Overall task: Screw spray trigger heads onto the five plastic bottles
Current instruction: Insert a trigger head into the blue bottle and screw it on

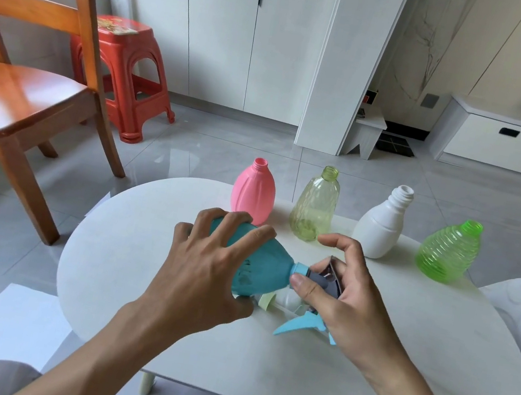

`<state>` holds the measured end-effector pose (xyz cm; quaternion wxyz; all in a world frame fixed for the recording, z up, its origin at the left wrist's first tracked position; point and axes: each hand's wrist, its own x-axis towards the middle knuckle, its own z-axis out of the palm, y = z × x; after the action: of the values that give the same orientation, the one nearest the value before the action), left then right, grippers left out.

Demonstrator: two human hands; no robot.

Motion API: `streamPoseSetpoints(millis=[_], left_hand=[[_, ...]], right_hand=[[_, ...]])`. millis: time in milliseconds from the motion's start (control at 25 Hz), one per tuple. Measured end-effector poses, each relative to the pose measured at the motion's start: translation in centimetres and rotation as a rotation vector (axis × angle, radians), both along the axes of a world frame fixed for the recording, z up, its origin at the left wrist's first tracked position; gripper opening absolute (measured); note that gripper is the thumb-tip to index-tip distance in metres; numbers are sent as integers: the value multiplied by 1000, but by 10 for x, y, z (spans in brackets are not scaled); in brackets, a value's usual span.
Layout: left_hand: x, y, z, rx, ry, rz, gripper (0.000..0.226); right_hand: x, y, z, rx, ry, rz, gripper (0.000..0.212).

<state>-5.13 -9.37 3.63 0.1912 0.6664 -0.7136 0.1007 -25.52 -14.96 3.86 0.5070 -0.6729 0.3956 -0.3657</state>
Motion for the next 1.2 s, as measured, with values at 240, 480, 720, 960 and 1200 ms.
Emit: streamPoseSetpoints(millis=[240, 480, 720, 960, 1200], left_hand=[[-5, 3, -3, -48, -42, -76, 88], [-4, -1, -2, -13, 109, -85, 86], [3, -3, -10, 73, 267, -12, 89], [2, -1, -10, 99, 201, 10, 85], [-3, -1, -10, 21, 70, 22, 86]], right_hand=[[-7, -5, 16, 613, -57, 80, 25], [-10, -7, 9, 540, 33, 83, 31], [-17, -15, 10, 186, -212, -124, 34], [-21, -13, 11, -251, -54, 13, 15], [-13, -15, 1, 268, -16, -305, 20]])
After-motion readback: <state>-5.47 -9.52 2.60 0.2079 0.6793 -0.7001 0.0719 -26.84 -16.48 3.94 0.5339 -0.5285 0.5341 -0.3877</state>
